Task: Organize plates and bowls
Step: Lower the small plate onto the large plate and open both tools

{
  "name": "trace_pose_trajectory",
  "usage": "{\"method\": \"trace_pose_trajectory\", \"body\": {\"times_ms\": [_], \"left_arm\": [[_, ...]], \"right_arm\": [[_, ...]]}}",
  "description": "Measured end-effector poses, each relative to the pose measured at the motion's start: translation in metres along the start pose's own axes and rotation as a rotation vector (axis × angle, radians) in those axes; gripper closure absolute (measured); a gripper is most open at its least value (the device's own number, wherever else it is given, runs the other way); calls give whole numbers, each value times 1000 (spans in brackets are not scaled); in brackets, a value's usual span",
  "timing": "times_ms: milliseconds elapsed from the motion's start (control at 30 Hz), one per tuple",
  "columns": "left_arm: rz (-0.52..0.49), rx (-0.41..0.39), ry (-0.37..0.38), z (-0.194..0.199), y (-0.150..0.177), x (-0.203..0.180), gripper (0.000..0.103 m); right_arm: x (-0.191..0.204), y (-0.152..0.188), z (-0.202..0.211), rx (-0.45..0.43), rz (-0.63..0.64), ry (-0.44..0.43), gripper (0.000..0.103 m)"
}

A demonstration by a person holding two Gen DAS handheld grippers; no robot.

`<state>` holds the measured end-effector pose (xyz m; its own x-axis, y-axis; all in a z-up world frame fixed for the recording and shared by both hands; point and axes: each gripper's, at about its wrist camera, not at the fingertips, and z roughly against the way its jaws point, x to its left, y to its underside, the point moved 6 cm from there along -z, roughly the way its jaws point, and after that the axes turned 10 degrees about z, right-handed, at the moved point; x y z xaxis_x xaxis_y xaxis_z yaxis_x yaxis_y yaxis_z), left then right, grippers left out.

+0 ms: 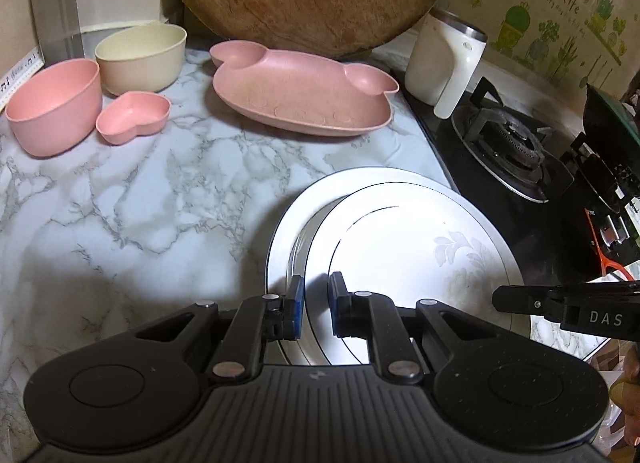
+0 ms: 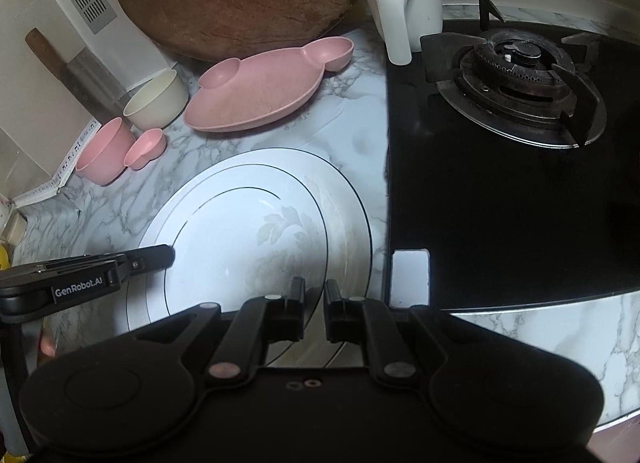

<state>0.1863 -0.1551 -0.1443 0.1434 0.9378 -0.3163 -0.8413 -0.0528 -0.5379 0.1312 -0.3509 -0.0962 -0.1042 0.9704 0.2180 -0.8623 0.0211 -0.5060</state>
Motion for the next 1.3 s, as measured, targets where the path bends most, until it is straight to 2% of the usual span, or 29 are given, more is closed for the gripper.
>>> {"method": "trace_pose_trajectory", "body": {"times_ms": [400, 533, 667, 867, 1067, 1300], "left_arm": [[-55, 10, -15, -6, 2, -6, 91], [-43, 18, -9, -6, 1, -4, 91], [-36, 2, -12, -1, 0, -1, 91], [-32, -23, -7, 9, -2, 3, 91], [-40, -39, 17, 21, 0, -2, 91], [-65, -79, 40, 40, 0, -7, 91]], "right_arm": [[-4, -2, -2, 1, 5, 20, 93], [-5, -2, -4, 4, 3, 10, 93], [-3, -3, -8, 10, 17, 23, 97], [-2, -5, -6, 11, 41, 34, 98], [12, -12, 6, -25, 103, 61, 86], [43, -18, 24, -90, 200, 84, 81]]}}
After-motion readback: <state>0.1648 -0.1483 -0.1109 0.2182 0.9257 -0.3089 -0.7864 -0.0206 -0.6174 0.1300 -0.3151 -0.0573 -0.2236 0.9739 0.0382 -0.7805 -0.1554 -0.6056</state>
